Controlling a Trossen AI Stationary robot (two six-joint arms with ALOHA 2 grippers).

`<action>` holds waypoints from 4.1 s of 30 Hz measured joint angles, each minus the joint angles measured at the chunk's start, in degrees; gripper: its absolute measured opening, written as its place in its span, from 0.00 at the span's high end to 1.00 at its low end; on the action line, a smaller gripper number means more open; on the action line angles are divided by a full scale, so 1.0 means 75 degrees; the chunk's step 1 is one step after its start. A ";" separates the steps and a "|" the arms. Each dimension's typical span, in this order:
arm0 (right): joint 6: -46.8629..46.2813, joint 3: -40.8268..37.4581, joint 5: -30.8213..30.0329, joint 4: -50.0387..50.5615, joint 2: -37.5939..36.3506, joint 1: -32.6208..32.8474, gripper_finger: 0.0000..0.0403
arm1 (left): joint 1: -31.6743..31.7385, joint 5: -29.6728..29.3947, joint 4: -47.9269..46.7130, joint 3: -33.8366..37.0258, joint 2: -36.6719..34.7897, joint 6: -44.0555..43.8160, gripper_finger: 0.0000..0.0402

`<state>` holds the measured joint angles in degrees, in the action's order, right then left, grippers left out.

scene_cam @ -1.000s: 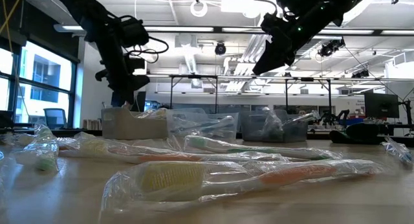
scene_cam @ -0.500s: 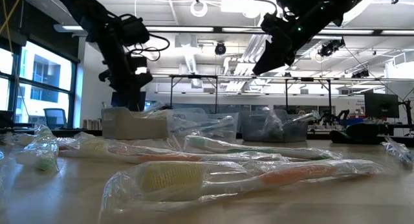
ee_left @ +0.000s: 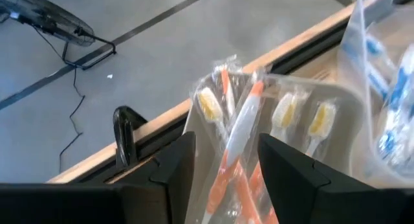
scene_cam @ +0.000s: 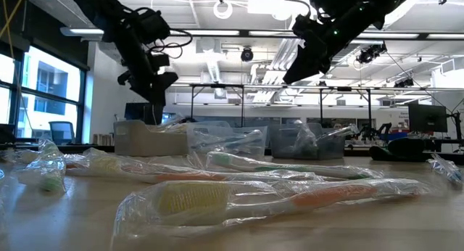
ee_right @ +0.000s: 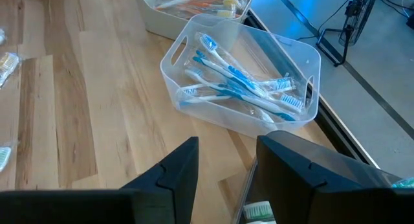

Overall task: Pick & Place Toothbrushes
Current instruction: Put the blue toothbrush into the transparent bin

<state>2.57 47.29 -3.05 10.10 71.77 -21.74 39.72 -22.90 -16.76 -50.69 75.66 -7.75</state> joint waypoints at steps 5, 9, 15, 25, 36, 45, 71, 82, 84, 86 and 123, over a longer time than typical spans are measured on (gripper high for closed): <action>0.0000 0.0000 -0.0001 -0.0001 0.0000 0.0000 0.63 | 0.0000 0.0378 0.0032 -0.0097 -0.0009 0.0461 0.59; 0.0000 0.0000 0.0000 0.0001 0.0000 0.0000 0.63 | -0.0037 0.0440 0.0035 -0.0083 -0.0023 0.0590 0.59; 0.0003 0.0000 0.0000 0.0001 0.0000 0.0000 0.63 | -0.0114 0.0429 -0.0086 -0.0076 -0.0147 0.0627 0.59; -0.0008 0.0000 0.0000 0.0001 0.0000 -0.0001 0.63 | -0.0358 0.0430 -0.1177 -0.0068 -0.0334 0.0595 0.59; -0.0312 0.0000 0.0000 0.0000 0.0000 0.0000 0.63 | -0.0776 0.0391 -0.1126 -0.0028 -0.0717 0.0802 0.59; -0.0315 0.0000 0.0000 0.0001 0.0000 -0.0003 0.63 | -0.0752 0.0396 -0.0704 0.0802 -0.0976 0.0416 0.59; -0.0318 0.0000 0.0000 0.0001 0.0000 -0.0003 0.63 | -0.0752 0.1827 -0.0367 0.2010 -0.3404 0.0401 0.59; -0.0318 0.0000 0.0000 0.0001 0.0000 0.0000 0.63 | -0.0752 0.3984 0.1527 0.3240 -0.4826 0.0397 0.59; -0.0318 0.0000 0.0000 0.0001 0.0000 -0.0001 0.63 | -0.0752 0.3983 0.1712 0.3240 -0.4836 0.0395 0.59; -0.0318 0.0000 0.0003 0.0001 0.0000 -0.0002 0.63 | -0.0752 0.3982 0.1899 0.3240 -0.4831 0.0394 0.59; -0.1808 0.0000 0.1663 0.0579 0.0000 0.0391 0.63 | -0.0749 0.4324 0.2230 0.3231 -0.4817 0.0402 0.59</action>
<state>-10.99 47.29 9.42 14.44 71.77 -18.80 34.11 9.53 -0.03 -26.46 39.53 -4.74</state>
